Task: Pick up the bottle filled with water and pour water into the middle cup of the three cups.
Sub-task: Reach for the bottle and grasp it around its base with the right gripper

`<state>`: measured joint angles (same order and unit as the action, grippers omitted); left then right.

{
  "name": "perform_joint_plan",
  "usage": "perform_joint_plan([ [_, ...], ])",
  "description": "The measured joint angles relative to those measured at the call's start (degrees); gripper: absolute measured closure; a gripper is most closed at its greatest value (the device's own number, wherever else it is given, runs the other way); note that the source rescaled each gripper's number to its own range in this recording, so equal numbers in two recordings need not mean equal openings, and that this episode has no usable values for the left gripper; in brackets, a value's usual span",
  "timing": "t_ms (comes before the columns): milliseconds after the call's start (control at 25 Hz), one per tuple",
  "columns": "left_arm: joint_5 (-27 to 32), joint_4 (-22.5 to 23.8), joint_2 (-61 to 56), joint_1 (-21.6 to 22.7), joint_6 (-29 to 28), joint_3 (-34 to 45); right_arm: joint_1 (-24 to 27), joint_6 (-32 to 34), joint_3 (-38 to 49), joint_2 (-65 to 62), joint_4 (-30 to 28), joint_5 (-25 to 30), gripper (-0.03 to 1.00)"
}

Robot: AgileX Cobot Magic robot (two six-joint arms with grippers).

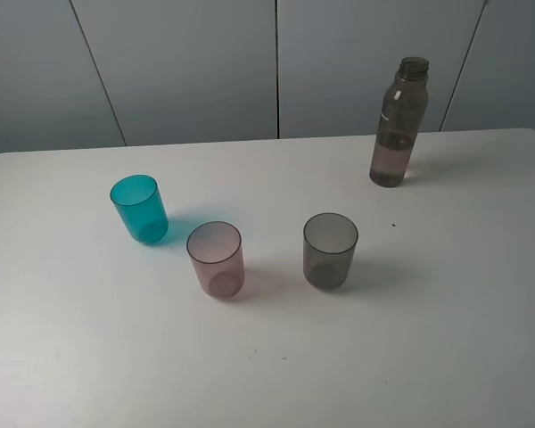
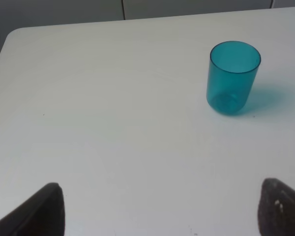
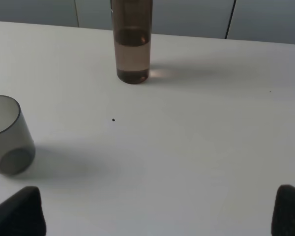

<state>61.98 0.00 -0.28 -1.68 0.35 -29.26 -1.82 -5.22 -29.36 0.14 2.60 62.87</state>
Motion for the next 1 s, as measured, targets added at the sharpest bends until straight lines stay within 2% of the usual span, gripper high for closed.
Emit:
perform_joint_plan([
  [1000, 0.00, 0.00, 0.00, 0.00, 0.00, 0.00, 0.00, 0.00, 0.00, 0.00, 0.00, 0.00, -0.03],
])
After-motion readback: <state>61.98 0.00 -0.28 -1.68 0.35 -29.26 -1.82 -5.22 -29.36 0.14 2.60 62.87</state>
